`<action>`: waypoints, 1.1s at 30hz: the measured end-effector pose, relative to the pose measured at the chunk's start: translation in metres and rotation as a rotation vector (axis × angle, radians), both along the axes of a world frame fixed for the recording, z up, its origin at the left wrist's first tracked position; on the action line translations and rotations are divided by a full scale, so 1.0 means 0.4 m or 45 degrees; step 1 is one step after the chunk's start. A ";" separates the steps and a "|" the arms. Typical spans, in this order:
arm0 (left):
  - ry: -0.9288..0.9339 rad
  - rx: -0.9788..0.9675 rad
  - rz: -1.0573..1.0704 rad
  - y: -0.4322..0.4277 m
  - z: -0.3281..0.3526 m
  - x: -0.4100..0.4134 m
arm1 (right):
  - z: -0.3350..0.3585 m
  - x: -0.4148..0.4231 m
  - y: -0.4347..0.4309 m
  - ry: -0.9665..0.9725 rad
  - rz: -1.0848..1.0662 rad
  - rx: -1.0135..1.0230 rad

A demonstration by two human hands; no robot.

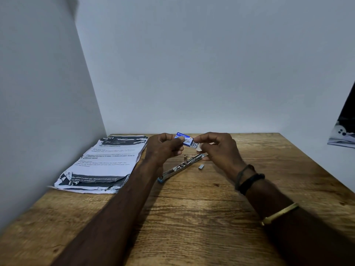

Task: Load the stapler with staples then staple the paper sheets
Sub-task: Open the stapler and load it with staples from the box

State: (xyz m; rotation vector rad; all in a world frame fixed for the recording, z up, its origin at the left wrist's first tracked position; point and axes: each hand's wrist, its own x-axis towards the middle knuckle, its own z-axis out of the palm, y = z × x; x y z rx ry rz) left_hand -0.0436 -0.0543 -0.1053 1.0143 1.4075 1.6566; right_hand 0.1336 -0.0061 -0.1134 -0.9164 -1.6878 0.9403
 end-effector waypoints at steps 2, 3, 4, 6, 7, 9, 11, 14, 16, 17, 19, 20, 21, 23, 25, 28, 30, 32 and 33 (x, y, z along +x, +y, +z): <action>0.003 -0.001 0.002 -0.002 0.000 0.001 | 0.000 -0.005 -0.001 -0.090 -0.066 0.113; 0.001 -0.003 0.002 -0.003 0.001 0.001 | 0.000 -0.006 -0.002 -0.096 -0.073 0.134; -0.002 -0.005 -0.001 -0.005 0.002 0.001 | 0.001 -0.007 -0.003 -0.081 -0.066 0.136; -0.009 -0.005 -0.003 -0.007 0.005 0.002 | 0.002 -0.006 -0.006 -0.013 -0.015 0.090; -0.010 -0.007 -0.003 -0.008 0.007 0.002 | 0.003 -0.004 -0.007 0.018 0.011 0.063; -0.004 -0.011 0.002 -0.009 0.008 0.004 | 0.005 -0.002 -0.006 0.049 0.038 0.024; 0.001 -0.008 0.006 -0.009 0.008 0.005 | 0.005 -0.001 -0.004 0.037 0.026 0.016; 0.017 0.005 -0.008 -0.012 0.007 0.008 | 0.003 -0.001 -0.005 -0.109 -0.075 0.155; 0.042 0.009 -0.015 -0.013 0.007 0.009 | 0.004 -0.002 -0.011 -0.241 -0.132 0.279; 0.050 0.009 -0.013 -0.013 0.006 0.009 | 0.005 -0.003 -0.013 -0.284 -0.144 0.311; 0.057 0.003 0.004 -0.013 0.006 0.008 | 0.006 -0.003 -0.017 -0.312 -0.148 0.331; 0.061 -0.004 0.014 -0.013 0.005 0.008 | 0.006 -0.003 -0.018 -0.310 -0.146 0.333; 0.063 -0.008 0.024 -0.013 0.005 0.008 | 0.006 -0.002 -0.018 -0.305 -0.143 0.334; 0.057 -0.009 0.034 -0.013 0.005 0.008 | 0.007 0.000 -0.018 -0.306 -0.147 0.343; 0.056 -0.013 0.041 -0.012 0.004 0.009 | 0.007 0.001 -0.019 -0.333 -0.175 0.363; 0.059 -0.024 0.053 -0.012 0.003 0.009 | 0.006 0.001 -0.022 -0.358 -0.202 0.413; 0.060 -0.031 0.051 -0.013 0.004 0.009 | 0.004 0.001 -0.025 -0.355 -0.194 0.452; 0.059 -0.043 0.053 -0.014 0.004 0.009 | 0.003 0.002 -0.027 -0.369 -0.196 0.494; 0.059 -0.047 0.055 -0.014 0.004 0.010 | 0.003 0.003 -0.027 -0.378 -0.202 0.513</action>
